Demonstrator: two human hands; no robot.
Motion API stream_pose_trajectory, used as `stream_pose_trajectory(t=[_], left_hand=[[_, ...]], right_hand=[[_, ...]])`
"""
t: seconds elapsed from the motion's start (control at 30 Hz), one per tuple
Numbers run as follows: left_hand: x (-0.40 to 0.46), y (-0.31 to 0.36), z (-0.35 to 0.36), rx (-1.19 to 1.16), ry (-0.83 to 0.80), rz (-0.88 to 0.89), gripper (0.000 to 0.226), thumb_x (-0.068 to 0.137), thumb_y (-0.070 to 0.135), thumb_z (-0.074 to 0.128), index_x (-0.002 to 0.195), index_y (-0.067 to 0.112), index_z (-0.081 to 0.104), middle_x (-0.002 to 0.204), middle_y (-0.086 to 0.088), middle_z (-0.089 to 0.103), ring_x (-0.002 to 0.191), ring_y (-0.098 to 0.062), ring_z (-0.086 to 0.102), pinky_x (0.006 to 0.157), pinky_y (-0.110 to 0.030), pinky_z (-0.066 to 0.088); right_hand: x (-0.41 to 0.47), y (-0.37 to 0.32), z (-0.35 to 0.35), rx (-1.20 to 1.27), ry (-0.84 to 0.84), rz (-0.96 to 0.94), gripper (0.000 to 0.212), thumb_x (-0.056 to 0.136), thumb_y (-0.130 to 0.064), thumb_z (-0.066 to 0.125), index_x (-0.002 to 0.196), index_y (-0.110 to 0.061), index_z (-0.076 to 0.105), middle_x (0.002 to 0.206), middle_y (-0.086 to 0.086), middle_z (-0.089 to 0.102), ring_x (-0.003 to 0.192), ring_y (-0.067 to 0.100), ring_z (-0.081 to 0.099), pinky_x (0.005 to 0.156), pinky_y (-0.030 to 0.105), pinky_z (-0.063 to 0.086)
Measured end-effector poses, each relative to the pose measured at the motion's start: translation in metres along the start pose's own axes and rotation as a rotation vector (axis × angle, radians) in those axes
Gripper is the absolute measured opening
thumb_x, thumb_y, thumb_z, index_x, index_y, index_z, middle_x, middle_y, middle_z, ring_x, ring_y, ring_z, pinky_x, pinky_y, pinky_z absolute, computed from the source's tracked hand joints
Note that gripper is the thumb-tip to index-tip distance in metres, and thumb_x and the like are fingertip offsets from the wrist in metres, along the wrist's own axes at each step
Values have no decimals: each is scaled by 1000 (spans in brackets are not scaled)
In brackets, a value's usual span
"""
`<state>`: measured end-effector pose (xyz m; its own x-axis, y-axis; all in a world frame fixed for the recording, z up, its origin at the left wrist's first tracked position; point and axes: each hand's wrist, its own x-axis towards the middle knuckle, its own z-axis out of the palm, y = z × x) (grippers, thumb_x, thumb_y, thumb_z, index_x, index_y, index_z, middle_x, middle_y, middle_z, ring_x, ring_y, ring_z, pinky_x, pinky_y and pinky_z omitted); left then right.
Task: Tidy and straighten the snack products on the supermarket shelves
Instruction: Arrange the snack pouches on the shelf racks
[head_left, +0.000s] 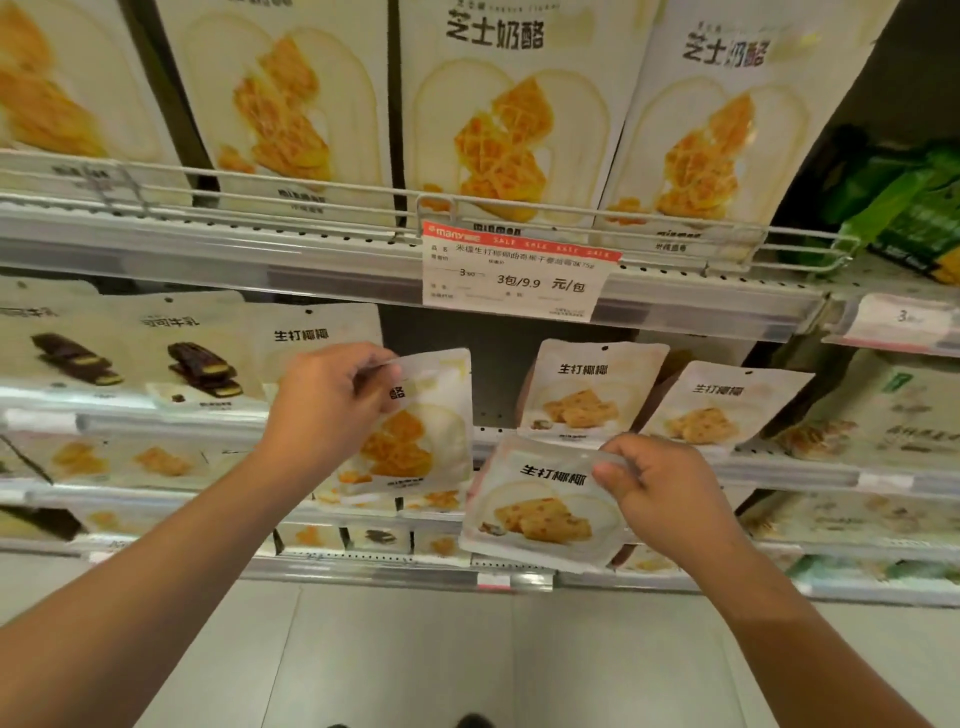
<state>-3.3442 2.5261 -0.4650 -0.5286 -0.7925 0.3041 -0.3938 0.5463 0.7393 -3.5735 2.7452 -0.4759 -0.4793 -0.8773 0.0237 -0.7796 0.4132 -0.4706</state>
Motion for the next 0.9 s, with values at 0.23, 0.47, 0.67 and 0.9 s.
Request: stream_pose_trajectory(t=[0.23,0.47,0.67,0.9], left_hand=[[-31,-37,-33,36,-66,-181,8,92,22,66,92,21,74,62,10,71,57,0,67,64,-29,58],[-44,-67,-60,-77,-79,-347,19,96,21,61,80,30,67,66,2,73,62,-11,72,66,-42,61],[-58,-82,-67,-62,-21,-367,21,94,22,63,78,34,66,61,7,71,60,-4,70,64,-41,62],[-74,-92,-83,-52,7,-384,13,95,23,62,85,25,69,64,5,71,61,0,69,64,-40,61]], right_hand=[[7,-17,14,-21,-40,-8,12,92,-31,63,80,-33,60,67,-14,59,65,4,55,58,24,42],[20,-32,29,-81,-36,-49,11,92,-35,59,81,-33,61,69,-14,59,66,0,53,54,21,37],[49,-51,36,-116,75,-148,14,96,-30,54,82,-28,51,69,-18,48,64,4,47,54,24,33],[102,-88,34,-158,129,-263,11,97,-27,51,93,-25,61,83,-13,56,84,10,52,74,32,44]])
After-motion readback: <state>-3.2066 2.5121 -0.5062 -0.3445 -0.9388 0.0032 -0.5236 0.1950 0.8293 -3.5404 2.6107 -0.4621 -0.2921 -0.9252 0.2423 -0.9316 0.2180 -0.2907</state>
